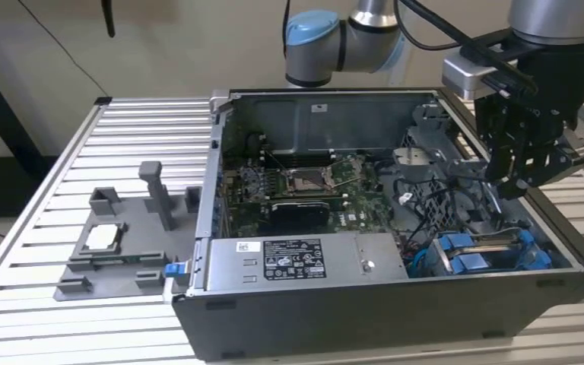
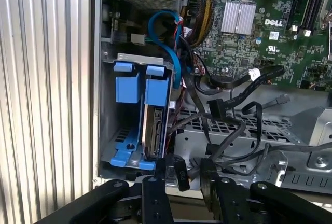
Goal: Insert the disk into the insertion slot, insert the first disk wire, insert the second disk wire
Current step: 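Insert the first disk wire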
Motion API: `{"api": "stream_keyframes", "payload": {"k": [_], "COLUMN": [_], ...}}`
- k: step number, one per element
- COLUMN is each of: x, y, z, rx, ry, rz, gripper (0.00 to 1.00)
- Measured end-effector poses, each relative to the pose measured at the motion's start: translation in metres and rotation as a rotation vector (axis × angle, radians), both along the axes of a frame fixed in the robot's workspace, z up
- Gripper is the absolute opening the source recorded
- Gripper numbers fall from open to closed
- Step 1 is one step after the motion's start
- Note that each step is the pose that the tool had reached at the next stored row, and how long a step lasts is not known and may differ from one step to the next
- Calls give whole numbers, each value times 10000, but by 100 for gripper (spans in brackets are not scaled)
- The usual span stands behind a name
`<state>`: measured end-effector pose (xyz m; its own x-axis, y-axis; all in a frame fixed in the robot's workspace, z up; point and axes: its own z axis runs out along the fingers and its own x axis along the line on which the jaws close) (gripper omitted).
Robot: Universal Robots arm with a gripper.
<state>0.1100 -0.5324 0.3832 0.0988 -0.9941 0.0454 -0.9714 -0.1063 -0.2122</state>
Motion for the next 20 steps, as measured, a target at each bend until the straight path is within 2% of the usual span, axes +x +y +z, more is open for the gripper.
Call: {"api": "stream_keyframes", "payload": {"k": [3,4,5,7,20], "x": [-1,-1,-1,-1,-1], "y": [0,0,0,1,2], "z": [0,0,0,0,0], "rx": [1,1,1,1,1], "ry": [0,0,0,0,1], "rz": [-1,-1,-1,-1,-1], "gripper": [40,31,31,20,19]}}
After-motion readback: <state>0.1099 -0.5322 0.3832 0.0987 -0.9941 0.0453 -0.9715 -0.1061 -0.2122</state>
